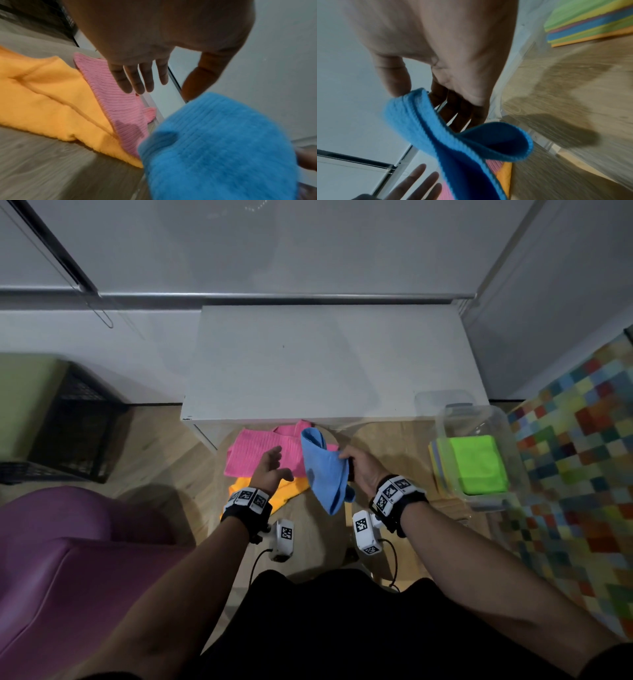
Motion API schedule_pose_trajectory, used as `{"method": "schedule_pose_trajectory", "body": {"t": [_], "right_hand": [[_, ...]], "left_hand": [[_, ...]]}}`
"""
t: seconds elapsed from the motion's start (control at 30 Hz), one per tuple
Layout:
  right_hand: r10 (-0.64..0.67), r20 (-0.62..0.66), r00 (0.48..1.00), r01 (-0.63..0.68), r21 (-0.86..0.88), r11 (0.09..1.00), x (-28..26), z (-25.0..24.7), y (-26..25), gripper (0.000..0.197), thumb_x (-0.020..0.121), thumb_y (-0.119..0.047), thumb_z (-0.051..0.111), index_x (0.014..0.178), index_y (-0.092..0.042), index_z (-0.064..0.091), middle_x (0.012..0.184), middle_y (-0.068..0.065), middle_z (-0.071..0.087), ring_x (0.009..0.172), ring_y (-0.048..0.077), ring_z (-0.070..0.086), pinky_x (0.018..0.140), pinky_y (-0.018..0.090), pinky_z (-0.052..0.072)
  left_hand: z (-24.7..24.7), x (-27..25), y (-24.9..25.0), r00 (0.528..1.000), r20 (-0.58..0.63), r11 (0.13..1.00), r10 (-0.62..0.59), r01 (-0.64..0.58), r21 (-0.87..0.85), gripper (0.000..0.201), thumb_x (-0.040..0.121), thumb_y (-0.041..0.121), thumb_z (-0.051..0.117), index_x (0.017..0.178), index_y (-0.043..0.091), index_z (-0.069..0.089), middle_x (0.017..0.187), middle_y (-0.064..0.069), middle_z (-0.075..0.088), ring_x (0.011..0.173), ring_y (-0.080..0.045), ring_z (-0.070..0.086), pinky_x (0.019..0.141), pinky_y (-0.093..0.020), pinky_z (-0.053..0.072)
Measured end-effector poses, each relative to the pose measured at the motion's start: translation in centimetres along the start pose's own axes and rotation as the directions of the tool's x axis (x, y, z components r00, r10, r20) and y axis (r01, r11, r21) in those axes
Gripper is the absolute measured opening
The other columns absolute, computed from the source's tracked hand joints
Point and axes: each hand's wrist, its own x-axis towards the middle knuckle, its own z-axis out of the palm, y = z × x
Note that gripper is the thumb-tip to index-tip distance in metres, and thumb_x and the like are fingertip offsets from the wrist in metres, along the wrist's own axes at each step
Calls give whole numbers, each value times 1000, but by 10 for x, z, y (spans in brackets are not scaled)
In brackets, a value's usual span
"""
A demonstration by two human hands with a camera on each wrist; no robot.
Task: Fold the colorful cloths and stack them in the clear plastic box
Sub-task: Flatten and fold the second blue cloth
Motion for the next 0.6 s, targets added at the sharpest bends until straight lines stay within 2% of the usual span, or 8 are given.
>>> {"method": "schedule_pose_trajectory", "body": {"t": [0.07, 0.13, 0.23, 0.33, 0.4, 0.47, 0.53, 0.6], "right_hand": [[-18, -6, 1000, 19, 67, 998, -2, 1, -6, 13, 65, -27, 52, 63, -18, 43, 67, 3, 48, 64, 18, 45, 62, 30, 35], [-13, -16, 1000, 15, 129, 992, -5, 0, -12, 14, 70, -25, 49, 59, -17, 43, 62, 2, 49, 60, 18, 46, 59, 29, 35], [26, -39, 999, -18, 184, 983, -5, -7, -16, 19, 76, -29, 51, 65, -14, 51, 64, 5, 55, 63, 22, 52, 58, 28, 40], [87, 28, 996, -89, 74, 993, -4, -16, -5, 41, 82, -45, 65, 101, -9, 64, 95, 13, 71, 88, 29, 67, 79, 45, 57], [140, 73, 987, -134, -79, 988, -3, -16, 9, 48, 81, -29, 74, 120, -7, 60, 120, 17, 66, 103, 30, 65, 88, 48, 55], [133, 59, 989, -122, -154, 980, -2, -12, 18, 40, 83, -4, 70, 120, -5, 57, 124, 19, 62, 101, 28, 63, 86, 44, 55], [109, 43, 993, -100, -176, 979, -2, -6, 23, 33, 83, 1, 67, 113, -10, 58, 118, 16, 63, 101, 29, 62, 87, 46, 54], [123, 73, 990, -106, -203, 973, 0, 1, 29, 31, 82, 2, 65, 108, -14, 58, 114, 14, 63, 105, 32, 61, 91, 48, 53]], "left_hand": [[2, 0, 5, 993, 114, 999, 1, -5, 32, 78, 66, 7, 69, 139, 20, 43, 141, -5, 47, 130, -27, 42, 104, -54, 40], [6, -1, 9, 974, 224, 999, -27, 21, 29, 78, 53, 24, 77, 128, 19, 54, 128, -8, 60, 120, -31, 54, 100, -56, 44], [14, -15, 14, 939, 327, 989, -110, 138, -61, 59, 62, 27, 81, 115, 12, 61, 112, -11, 69, 107, -34, 63, 91, -51, 52], [20, -18, 7, 962, 223, 985, -157, 168, -33, 50, 74, 42, 78, 111, 14, 62, 104, -9, 71, 96, -32, 68, 78, -48, 57], [22, -17, 0, 987, 73, 989, -146, 147, -10, 47, 78, 45, 75, 112, 17, 61, 103, -9, 71, 90, -30, 69, 72, -48, 59], [17, -14, -10, 996, 22, 996, -86, 85, 35, 48, 79, 43, 74, 117, 19, 58, 106, -8, 70, 91, -27, 69, 74, -48, 59], [7, -13, -19, 999, 34, 991, -41, 36, 129, 52, 77, 41, 75, 120, 21, 55, 109, -7, 68, 95, -24, 67, 82, -45, 58], [-1, -14, -24, 997, 10, 993, -78, 77, 87, 55, 69, 41, 80, 115, 22, 57, 105, -5, 68, 93, -24, 66, 82, -43, 57]]}}
